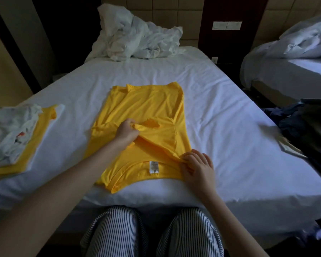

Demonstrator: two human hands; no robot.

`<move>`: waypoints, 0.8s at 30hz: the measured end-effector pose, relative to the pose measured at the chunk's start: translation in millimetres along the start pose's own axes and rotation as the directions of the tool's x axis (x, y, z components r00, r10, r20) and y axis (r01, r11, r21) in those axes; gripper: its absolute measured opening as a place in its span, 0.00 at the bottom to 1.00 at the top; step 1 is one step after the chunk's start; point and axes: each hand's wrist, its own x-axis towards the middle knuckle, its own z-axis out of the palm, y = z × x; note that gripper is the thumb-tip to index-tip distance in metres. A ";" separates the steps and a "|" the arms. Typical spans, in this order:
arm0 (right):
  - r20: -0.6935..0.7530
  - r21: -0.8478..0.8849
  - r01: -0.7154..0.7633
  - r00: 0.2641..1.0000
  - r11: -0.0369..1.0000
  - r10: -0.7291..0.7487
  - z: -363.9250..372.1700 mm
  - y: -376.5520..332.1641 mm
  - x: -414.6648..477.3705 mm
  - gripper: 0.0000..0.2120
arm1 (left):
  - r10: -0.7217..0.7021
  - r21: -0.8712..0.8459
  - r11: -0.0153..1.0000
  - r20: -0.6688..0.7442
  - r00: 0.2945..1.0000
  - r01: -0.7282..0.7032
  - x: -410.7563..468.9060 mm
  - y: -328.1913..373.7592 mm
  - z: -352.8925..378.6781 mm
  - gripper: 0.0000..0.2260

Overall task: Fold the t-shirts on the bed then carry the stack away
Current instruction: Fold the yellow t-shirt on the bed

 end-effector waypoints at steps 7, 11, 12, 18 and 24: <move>0.250 -0.092 0.113 0.964 0.989 -0.087 -3.3 1.6 1.9 0.23 | 0.519 0.365 0.721 0.277 0.809 -0.588 -40.9 -15.4 11.3 0.35; 0.391 -0.110 0.168 0.913 0.980 -0.113 -7.7 -0.6 -0.6 0.34 | 0.388 0.580 0.596 0.397 0.832 -0.555 -57.8 -50.2 26.8 0.23; 0.408 -0.112 0.176 0.906 0.978 -0.117 -9.1 -0.6 -1.1 0.35 | 0.401 0.579 0.584 0.404 0.822 -0.569 -61.0 -49.9 25.1 0.21; 0.501 -0.090 0.188 0.857 0.978 -0.119 -16.4 3.1 -0.8 0.42 | 0.340 0.472 0.668 0.495 0.800 -0.576 -80.9 -65.9 -16.5 0.34; 0.448 -0.058 0.102 0.892 0.993 -0.065 -19.1 -0.3 -2.6 0.38 | 0.253 0.627 0.510 0.545 0.799 -0.589 -93.1 -70.7 -56.1 0.47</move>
